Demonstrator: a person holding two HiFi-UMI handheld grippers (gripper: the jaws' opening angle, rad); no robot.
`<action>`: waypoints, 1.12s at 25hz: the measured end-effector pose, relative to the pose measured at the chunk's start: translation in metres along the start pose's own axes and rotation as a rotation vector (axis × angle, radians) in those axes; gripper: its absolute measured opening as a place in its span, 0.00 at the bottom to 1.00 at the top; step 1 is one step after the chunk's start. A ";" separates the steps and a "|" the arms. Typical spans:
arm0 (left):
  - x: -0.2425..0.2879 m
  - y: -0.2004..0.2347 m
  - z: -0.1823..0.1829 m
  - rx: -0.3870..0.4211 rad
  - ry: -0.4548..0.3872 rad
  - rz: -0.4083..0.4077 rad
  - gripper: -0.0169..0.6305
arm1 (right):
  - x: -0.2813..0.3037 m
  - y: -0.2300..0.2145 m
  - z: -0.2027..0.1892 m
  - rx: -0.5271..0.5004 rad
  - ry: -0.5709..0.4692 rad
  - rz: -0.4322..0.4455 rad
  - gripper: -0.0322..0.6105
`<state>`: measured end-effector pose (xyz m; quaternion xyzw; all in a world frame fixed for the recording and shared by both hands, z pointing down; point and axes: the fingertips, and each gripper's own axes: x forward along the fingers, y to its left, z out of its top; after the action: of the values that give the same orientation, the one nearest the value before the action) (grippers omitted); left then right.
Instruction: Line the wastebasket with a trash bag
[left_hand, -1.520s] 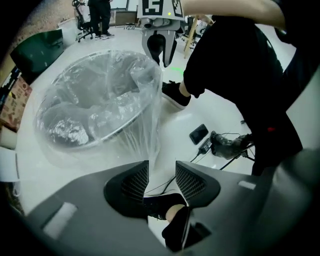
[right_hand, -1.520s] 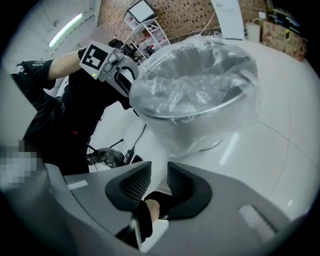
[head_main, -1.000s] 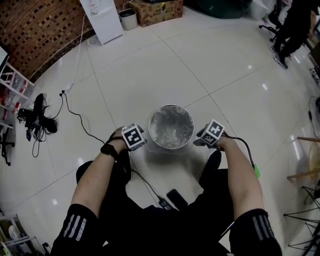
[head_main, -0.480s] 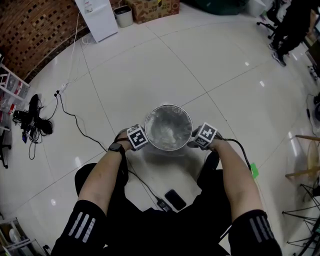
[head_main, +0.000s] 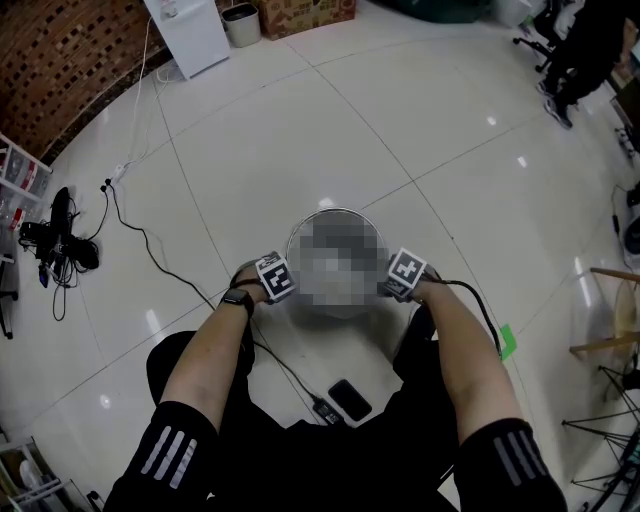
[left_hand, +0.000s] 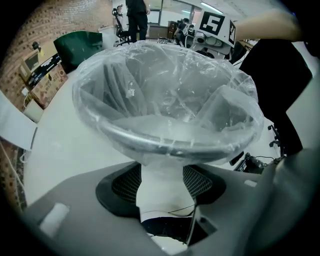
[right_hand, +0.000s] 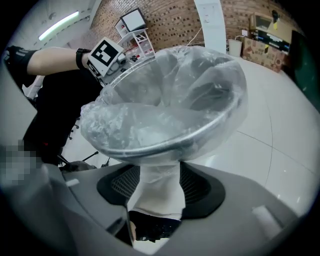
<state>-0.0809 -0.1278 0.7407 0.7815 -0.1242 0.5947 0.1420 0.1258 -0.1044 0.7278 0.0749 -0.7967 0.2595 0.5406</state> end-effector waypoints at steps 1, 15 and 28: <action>0.001 0.001 0.000 0.000 0.002 0.001 0.42 | 0.002 -0.002 0.000 -0.007 0.002 -0.004 0.45; -0.006 0.009 -0.014 0.000 0.027 0.016 0.42 | 0.002 0.003 -0.021 -0.044 0.124 0.002 0.45; -0.106 0.037 0.012 -0.013 -0.113 0.137 0.42 | -0.115 -0.027 0.016 -0.009 -0.095 -0.302 0.35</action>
<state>-0.1118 -0.1642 0.6380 0.8025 -0.1889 0.5572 0.0987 0.1698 -0.1536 0.6287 0.2033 -0.8024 0.1679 0.5354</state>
